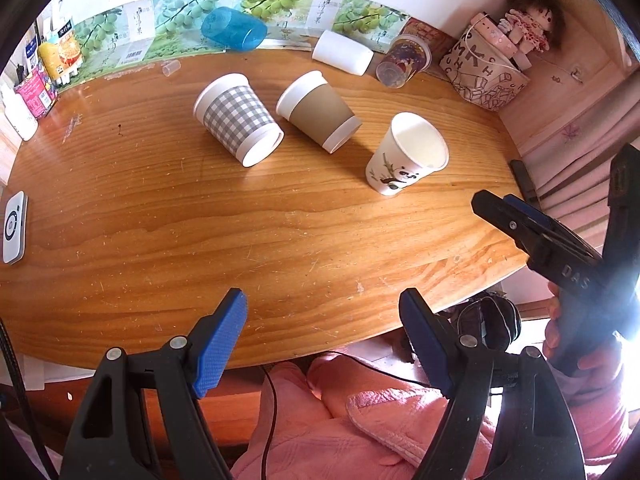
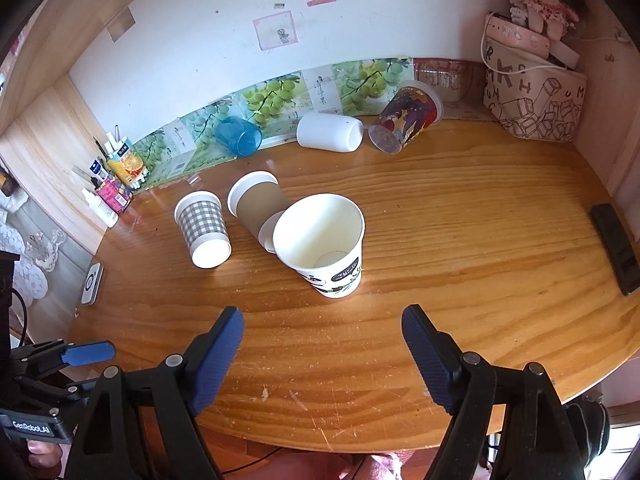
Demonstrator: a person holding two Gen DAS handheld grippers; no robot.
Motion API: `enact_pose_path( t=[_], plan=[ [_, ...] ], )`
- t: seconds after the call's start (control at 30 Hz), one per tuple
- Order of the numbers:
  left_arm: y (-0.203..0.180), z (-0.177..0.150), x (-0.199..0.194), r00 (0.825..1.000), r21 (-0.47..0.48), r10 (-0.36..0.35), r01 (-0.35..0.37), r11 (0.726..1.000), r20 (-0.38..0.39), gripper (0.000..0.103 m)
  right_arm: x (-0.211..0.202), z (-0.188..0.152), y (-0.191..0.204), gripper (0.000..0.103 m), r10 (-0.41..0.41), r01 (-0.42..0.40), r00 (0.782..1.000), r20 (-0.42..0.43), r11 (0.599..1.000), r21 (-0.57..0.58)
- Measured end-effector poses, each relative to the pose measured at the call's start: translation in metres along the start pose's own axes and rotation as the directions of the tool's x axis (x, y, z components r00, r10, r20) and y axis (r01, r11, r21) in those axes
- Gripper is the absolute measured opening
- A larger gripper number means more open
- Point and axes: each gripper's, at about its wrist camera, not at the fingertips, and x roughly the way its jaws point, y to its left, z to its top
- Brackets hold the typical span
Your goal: Flip cup upright
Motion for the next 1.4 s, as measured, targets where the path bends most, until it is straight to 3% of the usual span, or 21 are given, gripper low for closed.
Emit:
enact_pose_path(
  t=[0.2,0.37,0.53,0.67,0.8,0.83,0.93,0.97,1.03,1.1,1.2,1.4],
  plan=[
    [-0.016,0.0,-0.018,0.997,-0.038,0.056,-0.054,0.998,0.055,0.081,-0.038,0.014,-0.001,0.083,-0.016,0.016,1.0,0.001,1.0,-0.015],
    [-0.026,0.004,-0.038,0.982,-0.076,0.141,-0.132,0.988,0.126,0.081,-0.067,0.029,-0.007,0.083,-0.007,0.007,1.0,0.021,1.0,0.005],
    [-0.044,0.011,-0.068,0.953,-0.073,0.2,-0.188,0.979,0.229,0.081,-0.099,0.038,-0.008,0.083,0.026,-0.026,0.997,0.078,1.0,-0.004],
    [-0.061,0.014,-0.095,0.915,-0.083,0.232,-0.216,0.973,0.332,0.081,-0.125,0.04,-0.006,0.083,0.04,-0.037,0.99,0.133,0.999,-0.021],
    [-0.074,0.012,-0.123,0.861,-0.112,0.261,-0.236,0.965,0.437,0.086,-0.145,0.037,-0.002,0.084,0.001,0.01,0.98,0.2,0.998,-0.054],
    [-0.077,0.011,-0.129,0.843,-0.125,0.268,-0.237,0.963,0.467,0.093,-0.15,0.036,-0.001,0.084,-0.006,0.021,0.976,0.217,0.998,-0.064],
    [-0.084,0.008,-0.147,0.787,-0.145,0.275,-0.235,0.961,0.552,0.094,-0.163,0.033,-0.001,0.084,-0.002,0.019,0.964,0.264,0.998,-0.061],
    [-0.087,0.006,-0.152,0.767,-0.147,0.281,-0.24,0.959,0.576,0.097,-0.167,0.033,-0.001,0.087,0.004,0.012,0.961,0.278,0.998,-0.055],
    [-0.093,0.003,-0.159,0.722,-0.157,0.302,-0.263,0.952,0.623,0.103,-0.173,0.031,0.0,0.103,0.016,-0.001,0.951,0.307,0.999,-0.05],
    [-0.098,0.0,-0.166,0.683,-0.16,0.313,-0.278,0.947,0.66,0.103,-0.179,0.029,0.003,0.103,0.019,-0.001,0.941,0.339,0.999,-0.054],
    [-0.104,-0.001,-0.171,0.647,-0.156,0.322,-0.302,0.941,0.691,0.103,-0.189,0.027,0.009,0.103,0.011,0.021,0.919,0.394,0.997,-0.078],
    [-0.107,-0.005,-0.178,0.584,-0.176,0.34,-0.32,0.931,0.737,0.103,-0.209,0.022,0.013,0.103,0.011,0.038,0.85,0.527,0.996,-0.082]
  ],
)
